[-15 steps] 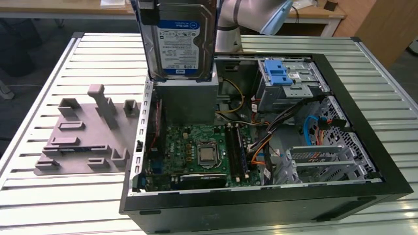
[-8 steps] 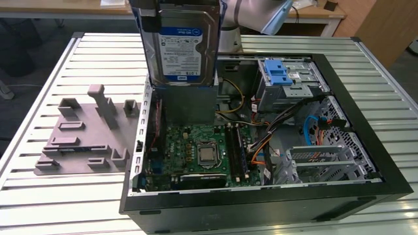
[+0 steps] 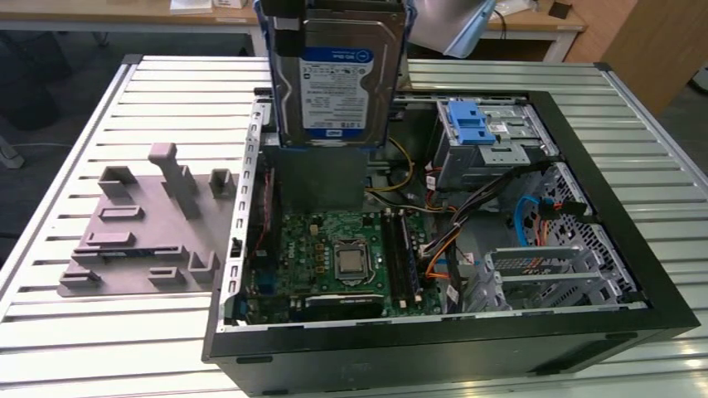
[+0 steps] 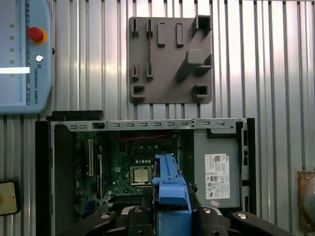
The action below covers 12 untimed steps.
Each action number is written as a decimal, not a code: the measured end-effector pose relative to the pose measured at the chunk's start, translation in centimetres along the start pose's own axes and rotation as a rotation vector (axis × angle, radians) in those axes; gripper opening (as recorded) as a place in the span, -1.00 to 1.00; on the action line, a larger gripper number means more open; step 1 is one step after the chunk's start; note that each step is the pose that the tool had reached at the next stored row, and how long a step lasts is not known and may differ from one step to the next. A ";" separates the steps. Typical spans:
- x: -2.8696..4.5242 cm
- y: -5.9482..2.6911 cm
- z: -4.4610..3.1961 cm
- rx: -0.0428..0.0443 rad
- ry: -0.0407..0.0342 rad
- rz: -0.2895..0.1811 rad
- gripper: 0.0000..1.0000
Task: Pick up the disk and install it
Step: 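Pick up the disk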
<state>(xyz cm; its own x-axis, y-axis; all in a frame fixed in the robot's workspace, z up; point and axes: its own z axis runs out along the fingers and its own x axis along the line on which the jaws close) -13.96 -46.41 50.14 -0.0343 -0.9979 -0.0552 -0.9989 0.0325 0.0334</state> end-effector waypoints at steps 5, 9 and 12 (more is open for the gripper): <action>0.11 -0.82 0.06 0.0001 -0.0001 0.000 -0.27; 0.17 -1.51 0.10 0.0000 0.0000 0.000 -0.27; 0.16 -2.10 0.14 0.0000 -0.0001 0.000 -0.27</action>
<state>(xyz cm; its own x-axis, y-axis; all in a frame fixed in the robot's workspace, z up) -11.87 -46.63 49.93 -0.0342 -0.9979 -0.0553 -0.9989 0.0324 0.0334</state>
